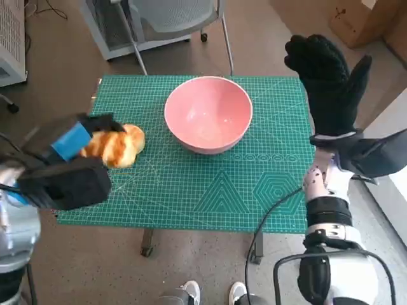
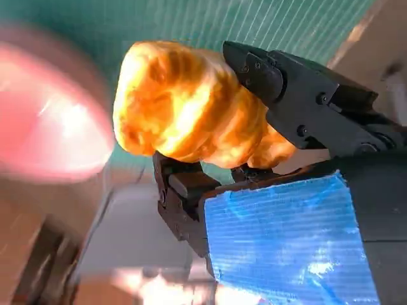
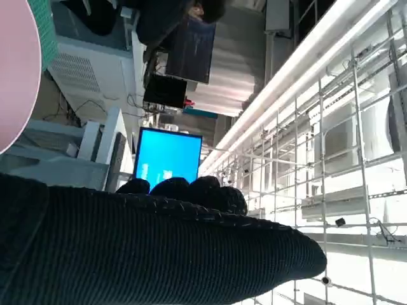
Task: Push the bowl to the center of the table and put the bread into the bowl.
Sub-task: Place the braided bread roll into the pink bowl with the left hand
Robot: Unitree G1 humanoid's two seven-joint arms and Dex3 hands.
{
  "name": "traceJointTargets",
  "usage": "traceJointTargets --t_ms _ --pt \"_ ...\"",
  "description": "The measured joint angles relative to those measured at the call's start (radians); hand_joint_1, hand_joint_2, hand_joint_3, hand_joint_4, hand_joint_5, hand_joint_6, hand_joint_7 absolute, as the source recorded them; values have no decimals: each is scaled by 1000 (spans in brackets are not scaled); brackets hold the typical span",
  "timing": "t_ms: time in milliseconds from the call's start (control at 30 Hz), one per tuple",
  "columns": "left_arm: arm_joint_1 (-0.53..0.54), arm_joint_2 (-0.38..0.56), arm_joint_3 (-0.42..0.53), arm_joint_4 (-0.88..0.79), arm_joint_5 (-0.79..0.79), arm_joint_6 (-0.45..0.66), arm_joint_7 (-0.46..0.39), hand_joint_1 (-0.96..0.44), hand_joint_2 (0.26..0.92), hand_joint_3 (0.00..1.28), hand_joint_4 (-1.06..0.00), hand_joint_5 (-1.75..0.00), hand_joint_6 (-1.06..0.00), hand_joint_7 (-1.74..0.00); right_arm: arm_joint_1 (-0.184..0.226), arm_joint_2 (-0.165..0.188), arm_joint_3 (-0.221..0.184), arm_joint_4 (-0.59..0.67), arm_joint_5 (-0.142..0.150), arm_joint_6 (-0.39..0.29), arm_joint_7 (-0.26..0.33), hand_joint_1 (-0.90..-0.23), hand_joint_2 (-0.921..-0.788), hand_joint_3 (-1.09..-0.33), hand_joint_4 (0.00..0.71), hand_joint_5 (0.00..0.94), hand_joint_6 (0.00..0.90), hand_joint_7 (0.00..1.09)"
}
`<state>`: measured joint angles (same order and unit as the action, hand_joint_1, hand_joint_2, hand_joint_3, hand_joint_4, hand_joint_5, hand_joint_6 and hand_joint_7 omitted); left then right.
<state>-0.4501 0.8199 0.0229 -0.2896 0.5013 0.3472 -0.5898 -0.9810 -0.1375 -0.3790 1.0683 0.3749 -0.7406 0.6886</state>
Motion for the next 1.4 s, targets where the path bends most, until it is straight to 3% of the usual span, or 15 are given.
traceJointTargets --t_ms 400,767,967,1233,1400 --pt "-270 -19 -88 147 23 -73 33 3 897 38 -771 -1057 -707 -1108 20 -1 1 -16 15 6 3 -642 -921 -659 241 2 391 5" --pt "-538 -161 -264 372 83 -152 36 2 917 32 -690 -1225 -727 -997 37 -2 8 -46 15 7 5 -645 -921 -660 239 0 391 3" --pt "-653 -261 -339 602 96 -251 92 2 920 38 -687 -1173 -695 -1088 55 -5 12 -62 14 7 2 -654 -921 -658 238 0 391 3" --pt "-776 -379 -417 933 129 -381 192 2 920 58 -572 -1420 -806 -825 71 -18 13 -92 13 6 -9 -653 -921 -662 238 1 394 4" --pt "-846 -442 -454 1128 146 -438 248 0 921 67 -540 -1437 -807 -839 85 -18 17 -118 14 6 -14 -648 -921 -668 238 0 396 4"
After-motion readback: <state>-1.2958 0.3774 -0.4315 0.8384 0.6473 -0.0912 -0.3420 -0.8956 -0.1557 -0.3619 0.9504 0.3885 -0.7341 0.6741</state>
